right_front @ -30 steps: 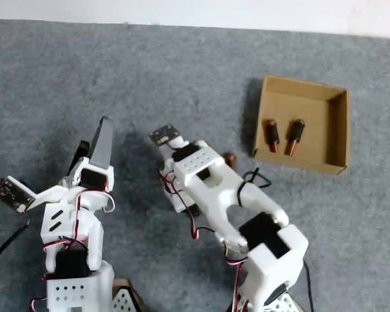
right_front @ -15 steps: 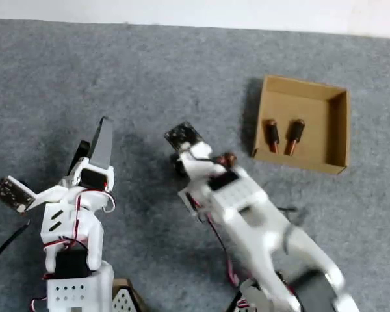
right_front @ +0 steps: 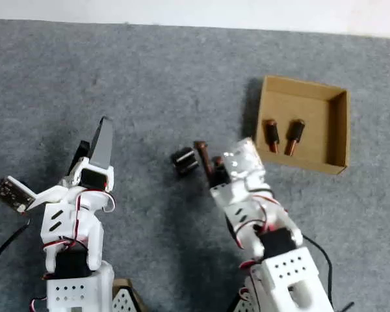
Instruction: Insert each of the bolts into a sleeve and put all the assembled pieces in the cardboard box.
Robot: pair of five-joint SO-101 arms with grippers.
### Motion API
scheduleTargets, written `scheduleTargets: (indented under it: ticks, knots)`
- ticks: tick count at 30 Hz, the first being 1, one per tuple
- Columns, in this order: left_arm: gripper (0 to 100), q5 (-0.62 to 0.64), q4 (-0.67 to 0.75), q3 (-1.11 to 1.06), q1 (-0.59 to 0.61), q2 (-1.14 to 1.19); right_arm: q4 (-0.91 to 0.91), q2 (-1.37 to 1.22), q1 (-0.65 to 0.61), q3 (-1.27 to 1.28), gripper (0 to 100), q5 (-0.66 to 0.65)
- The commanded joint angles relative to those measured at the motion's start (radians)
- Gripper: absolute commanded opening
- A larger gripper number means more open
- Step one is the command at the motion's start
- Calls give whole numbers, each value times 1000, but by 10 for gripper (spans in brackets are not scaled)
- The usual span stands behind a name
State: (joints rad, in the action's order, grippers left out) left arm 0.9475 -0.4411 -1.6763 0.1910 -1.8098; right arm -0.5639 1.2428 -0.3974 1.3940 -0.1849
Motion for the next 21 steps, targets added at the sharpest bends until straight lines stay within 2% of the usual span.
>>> scheduleTargets:
  ticks: [1, 4, 9, 15, 21]
  knots:
    - [309, 6, 2, -21, 7, -15, 24, 110, 62, 41, 5, -6]
    - [309, 6, 2, -21, 7, -15, 21, 206, 107, 81, 5, -5]
    - [309, -61, 0, -21, 5, -15, 21, 386, 151, 174, 5, -5]
    - [309, -60, 0, -21, 5, -15, 21, 602, 225, 292, 5, -5]
    - [309, -60, 0, -21, 5, -15, 24, 595, 269, 323, 5, -5]
